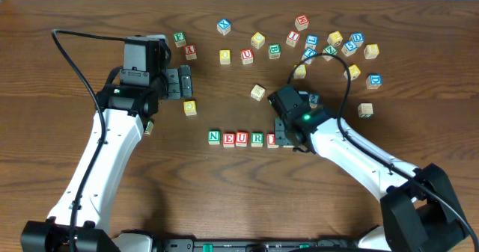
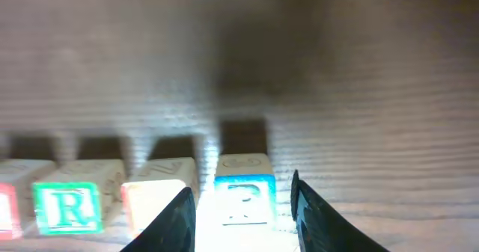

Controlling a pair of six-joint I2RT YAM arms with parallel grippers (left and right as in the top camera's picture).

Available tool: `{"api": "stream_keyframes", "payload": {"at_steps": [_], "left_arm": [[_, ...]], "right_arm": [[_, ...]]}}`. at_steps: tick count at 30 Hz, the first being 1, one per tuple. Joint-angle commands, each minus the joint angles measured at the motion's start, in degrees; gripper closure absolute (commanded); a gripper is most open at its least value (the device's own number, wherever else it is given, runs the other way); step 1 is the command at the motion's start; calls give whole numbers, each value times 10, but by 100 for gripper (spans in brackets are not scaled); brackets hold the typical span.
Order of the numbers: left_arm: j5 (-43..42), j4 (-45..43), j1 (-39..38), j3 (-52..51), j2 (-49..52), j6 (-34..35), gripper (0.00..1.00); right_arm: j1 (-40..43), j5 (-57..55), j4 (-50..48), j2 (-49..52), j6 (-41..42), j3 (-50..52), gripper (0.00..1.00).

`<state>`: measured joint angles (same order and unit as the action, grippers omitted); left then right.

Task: Spell out NEURIPS
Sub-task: 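Open the right gripper and lift away from the P block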

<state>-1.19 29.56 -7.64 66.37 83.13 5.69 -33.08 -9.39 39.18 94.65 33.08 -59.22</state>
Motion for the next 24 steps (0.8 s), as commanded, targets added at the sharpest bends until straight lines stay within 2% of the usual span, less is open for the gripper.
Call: {"api": "stream_keyframes", "payload": {"at_steps": [1, 16, 24], "left_arm": [[3, 0, 2, 14, -9, -5, 0], [3, 0, 2, 14, -9, -5, 0], [3, 0, 2, 14, -9, -5, 0]], "right_arm": [[-2, -31, 15, -10, -13, -41, 63], [10, -45, 48, -10, -56, -155, 56], [32, -79, 49, -10, -66, -162, 54]]}}
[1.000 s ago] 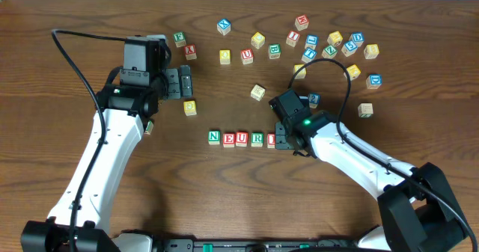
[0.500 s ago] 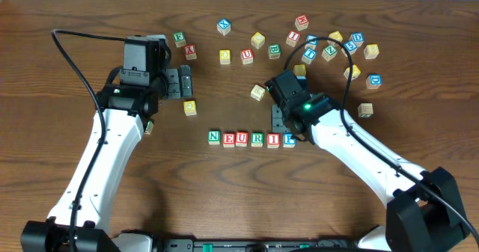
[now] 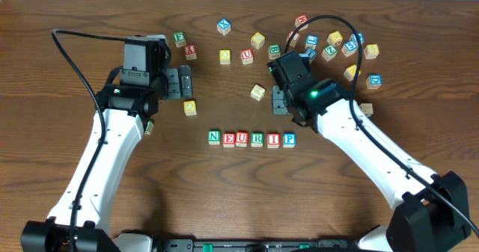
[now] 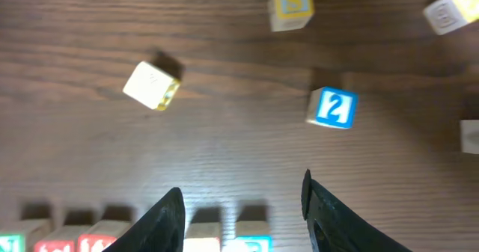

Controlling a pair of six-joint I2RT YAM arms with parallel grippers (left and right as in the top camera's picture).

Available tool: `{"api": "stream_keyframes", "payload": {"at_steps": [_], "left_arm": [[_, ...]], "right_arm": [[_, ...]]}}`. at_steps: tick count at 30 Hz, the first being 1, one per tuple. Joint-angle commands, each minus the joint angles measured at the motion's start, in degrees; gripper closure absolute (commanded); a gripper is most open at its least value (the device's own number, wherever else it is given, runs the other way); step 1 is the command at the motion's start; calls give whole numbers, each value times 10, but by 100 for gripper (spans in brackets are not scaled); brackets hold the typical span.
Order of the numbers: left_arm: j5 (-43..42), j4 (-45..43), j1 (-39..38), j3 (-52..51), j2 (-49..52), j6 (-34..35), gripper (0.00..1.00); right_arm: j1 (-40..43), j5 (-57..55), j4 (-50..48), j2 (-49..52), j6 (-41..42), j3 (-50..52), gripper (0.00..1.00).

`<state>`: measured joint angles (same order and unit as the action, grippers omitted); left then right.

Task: Spell out NEURIPS
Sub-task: 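Open the right gripper and lift away from the P block, then move the right gripper over the scattered blocks toward the yellow S block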

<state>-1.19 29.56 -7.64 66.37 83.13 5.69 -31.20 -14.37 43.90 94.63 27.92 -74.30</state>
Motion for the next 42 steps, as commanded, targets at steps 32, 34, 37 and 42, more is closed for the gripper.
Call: {"api": "stream_keyframes", "payload": {"at_steps": [32, 34, 37, 42], "left_arm": [[3, 0, 2, 14, -9, -5, 0], [3, 0, 2, 14, -9, -5, 0], [3, 0, 2, 14, -9, -6, 0], [3, 0, 2, 14, -9, -5, 0]], "right_arm": [[140, -48, -10, -10, -32, -11, 54], [143, -48, -10, -10, -34, -11, 54], [147, -49, -10, -10, -37, -11, 54], [155, -50, -9, -10, -38, -11, 54]]}}
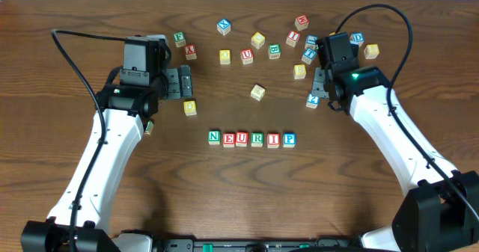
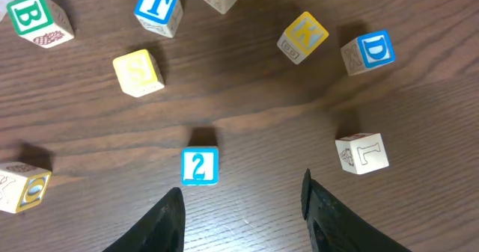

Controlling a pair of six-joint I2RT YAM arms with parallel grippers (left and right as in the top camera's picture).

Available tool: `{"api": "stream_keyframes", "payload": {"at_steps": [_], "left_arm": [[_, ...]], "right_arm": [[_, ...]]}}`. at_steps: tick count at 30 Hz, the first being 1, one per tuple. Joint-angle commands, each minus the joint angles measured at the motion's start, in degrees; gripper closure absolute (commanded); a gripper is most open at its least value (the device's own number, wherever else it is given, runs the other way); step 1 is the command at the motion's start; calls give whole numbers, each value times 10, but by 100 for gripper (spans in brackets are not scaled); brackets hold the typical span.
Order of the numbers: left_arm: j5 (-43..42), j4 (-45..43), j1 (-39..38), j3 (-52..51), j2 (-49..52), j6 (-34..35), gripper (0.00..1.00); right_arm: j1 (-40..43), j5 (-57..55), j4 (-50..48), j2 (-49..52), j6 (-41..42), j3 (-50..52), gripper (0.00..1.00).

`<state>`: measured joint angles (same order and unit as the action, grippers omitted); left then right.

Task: Spell out NEURIPS
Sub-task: 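Move the right gripper over the scattered blocks toward the yellow S block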

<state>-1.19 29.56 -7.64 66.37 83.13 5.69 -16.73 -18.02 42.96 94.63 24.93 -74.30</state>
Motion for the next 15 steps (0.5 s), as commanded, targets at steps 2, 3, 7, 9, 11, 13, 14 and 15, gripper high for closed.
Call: {"api": "stream_keyframes", "payload": {"at_steps": [2, 3, 7, 9, 11, 13, 14, 15], "left_arm": [[3, 0, 2, 14, -9, -5, 0], [3, 0, 2, 14, -9, -5, 0], [3, 0, 2, 14, -9, -5, 0], [3, 0, 2, 14, -9, -5, 0], [3, 0, 2, 14, -9, -5, 0], [3, 0, 2, 14, -9, -5, 0], [3, 0, 2, 14, -9, -5, 0], [3, 0, 2, 14, -9, -5, 0]], "right_arm": [[13, -14, 3, -10, -8, -11, 54], [13, -14, 4, -10, -8, -11, 54], [14, -14, 6, -10, -8, -11, 54], [14, -14, 9, -10, -10, -11, 54], [14, -13, 9, -10, -10, -11, 53], [14, -7, 5, -10, -10, -11, 50], [14, 4, -2, -10, -11, -11, 46], [14, 17, -7, -10, -16, -11, 40]]}}
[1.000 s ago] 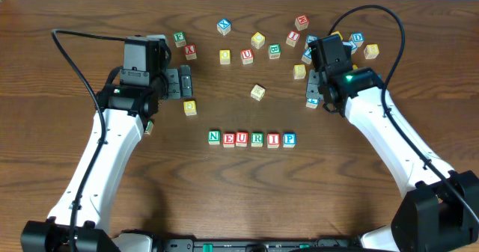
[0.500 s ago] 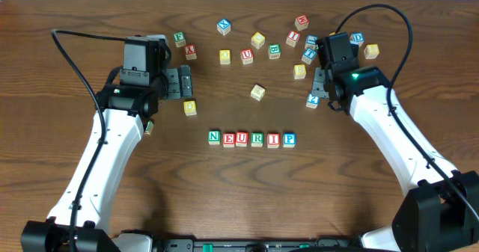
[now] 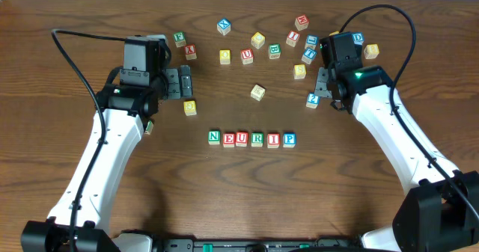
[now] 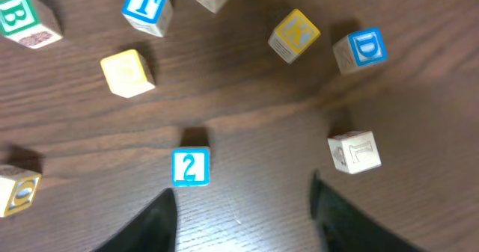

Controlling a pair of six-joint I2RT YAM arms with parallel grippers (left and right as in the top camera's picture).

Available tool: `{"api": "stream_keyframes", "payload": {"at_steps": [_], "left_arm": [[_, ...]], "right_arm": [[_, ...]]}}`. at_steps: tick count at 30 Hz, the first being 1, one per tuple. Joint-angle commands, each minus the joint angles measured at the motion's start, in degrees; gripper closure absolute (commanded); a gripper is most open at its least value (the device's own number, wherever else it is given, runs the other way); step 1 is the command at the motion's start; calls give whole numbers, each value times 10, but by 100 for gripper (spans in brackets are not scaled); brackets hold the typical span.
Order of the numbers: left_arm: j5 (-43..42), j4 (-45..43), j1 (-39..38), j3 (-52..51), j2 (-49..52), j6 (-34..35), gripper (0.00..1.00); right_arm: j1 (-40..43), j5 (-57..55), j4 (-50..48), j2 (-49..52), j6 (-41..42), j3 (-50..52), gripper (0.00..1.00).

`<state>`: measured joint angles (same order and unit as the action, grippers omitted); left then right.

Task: Spell out NEURIPS
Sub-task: 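Move the right gripper over the scattered blocks toward the yellow S block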

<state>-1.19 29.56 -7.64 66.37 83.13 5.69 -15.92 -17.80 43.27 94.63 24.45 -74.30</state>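
Observation:
Six blocks reading N E U R I P [image 3: 251, 139] stand in a row at mid-table, ending in the blue P block [image 3: 289, 139]. My right gripper [image 3: 325, 86] [image 4: 241, 196] hovers open and empty over the scattered blocks at the back right. A blue "2" block [image 4: 191, 167] lies just ahead of its left finger. A plain-looking yellow block [image 4: 127, 72] [image 3: 299, 71] lies further ahead to the left; its letter is too faint to read. My left gripper [image 3: 183, 82] rests open at the back left, holding nothing.
Around the right gripper lie a blue T block [image 4: 146, 5], green B block [image 4: 26, 16], yellow K block [image 4: 293, 35], blue D block [image 4: 359, 48] and white L block [image 4: 354, 151]. More loose blocks [image 3: 247, 55] are strewn along the back; a yellow one [image 3: 190, 107] sits near the left gripper.
My right gripper has shifted slightly to the right over the scattered blocks and remains open. The blocks and the left arm have not moved.
First my right gripper stood low at the row's right end, its fingers on either side of the blue P block. Then it was raised behind the row, with P left standing after I. Later it was open over the loose blocks at the back right, where it stays.

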Motion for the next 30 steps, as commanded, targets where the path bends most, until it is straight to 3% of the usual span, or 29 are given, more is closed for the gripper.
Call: {"api": "stream_keyframes", "payload": {"at_steps": [1, 10, 18, 22, 30], "left_arm": [[3, 0, 2, 14, -9, -5, 0], [3, 0, 2, 14, -9, -5, 0], [3, 0, 2, 14, -9, -5, 0], [3, 0, 2, 14, -9, -5, 0], [3, 0, 2, 14, -9, -5, 0]], "right_arm": [[6, 28, -17, -10, -18, -11, 38], [7, 65, -10, 22, -35, -75, 36], [7, 95, 223, 210, -105, -353, 30], [6, 129, 285, 280, -103, -433, 30], [4, 152, 299, 318, -90, -446, 32]]}}
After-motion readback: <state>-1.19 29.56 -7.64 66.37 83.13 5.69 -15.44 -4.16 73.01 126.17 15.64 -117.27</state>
